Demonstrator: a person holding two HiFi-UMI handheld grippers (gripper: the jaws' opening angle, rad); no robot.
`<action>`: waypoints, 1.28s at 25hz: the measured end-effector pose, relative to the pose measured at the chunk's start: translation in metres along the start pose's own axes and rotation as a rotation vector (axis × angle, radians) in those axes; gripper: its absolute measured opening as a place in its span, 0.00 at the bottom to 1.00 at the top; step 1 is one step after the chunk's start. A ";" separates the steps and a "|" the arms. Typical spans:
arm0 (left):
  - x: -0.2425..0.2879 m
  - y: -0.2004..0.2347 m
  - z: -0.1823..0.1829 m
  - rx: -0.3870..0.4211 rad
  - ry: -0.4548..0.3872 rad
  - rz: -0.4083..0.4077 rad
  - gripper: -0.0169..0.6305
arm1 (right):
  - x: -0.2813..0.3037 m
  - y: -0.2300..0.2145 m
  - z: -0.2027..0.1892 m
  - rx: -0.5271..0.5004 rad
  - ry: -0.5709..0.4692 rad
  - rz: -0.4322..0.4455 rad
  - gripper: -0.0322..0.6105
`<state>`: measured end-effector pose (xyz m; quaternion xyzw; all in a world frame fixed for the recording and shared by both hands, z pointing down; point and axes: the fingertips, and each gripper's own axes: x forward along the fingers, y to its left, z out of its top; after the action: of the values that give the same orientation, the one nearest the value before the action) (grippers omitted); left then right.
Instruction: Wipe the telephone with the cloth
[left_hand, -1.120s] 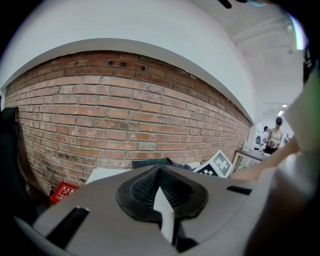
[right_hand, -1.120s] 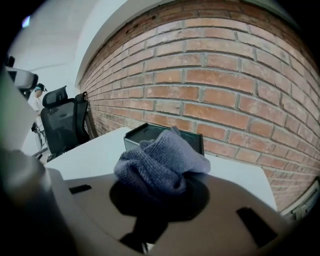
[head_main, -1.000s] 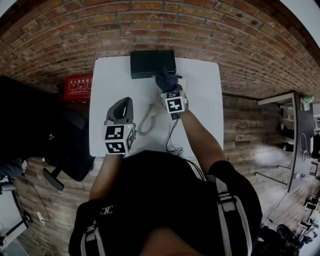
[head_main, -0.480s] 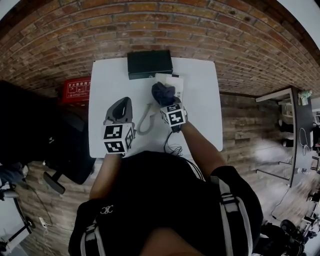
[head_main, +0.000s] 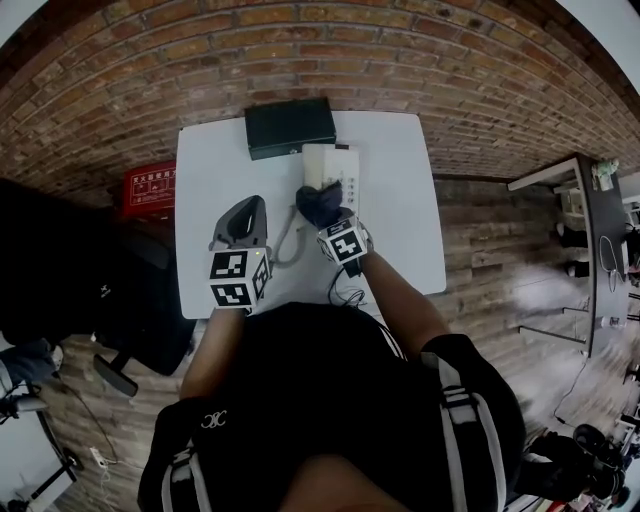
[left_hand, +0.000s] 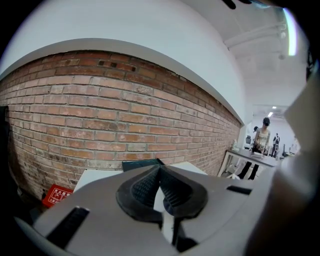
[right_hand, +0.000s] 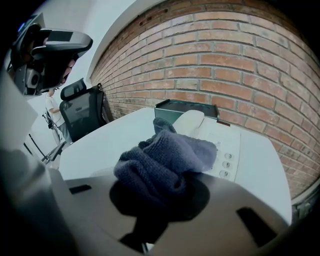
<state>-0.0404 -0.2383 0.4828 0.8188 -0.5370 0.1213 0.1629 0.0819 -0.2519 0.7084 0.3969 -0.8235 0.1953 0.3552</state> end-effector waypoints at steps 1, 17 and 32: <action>0.000 -0.001 0.000 0.002 0.002 -0.003 0.01 | 0.001 0.001 -0.002 0.000 0.000 0.005 0.12; 0.003 -0.015 -0.008 0.017 0.029 -0.048 0.01 | -0.025 -0.056 -0.042 0.300 0.067 -0.124 0.12; 0.010 -0.011 -0.008 0.013 0.041 -0.007 0.01 | -0.030 -0.105 -0.036 0.411 -0.005 -0.252 0.12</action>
<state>-0.0268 -0.2399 0.4926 0.8190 -0.5299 0.1407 0.1691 0.1932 -0.2784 0.7149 0.5608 -0.7114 0.3119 0.2866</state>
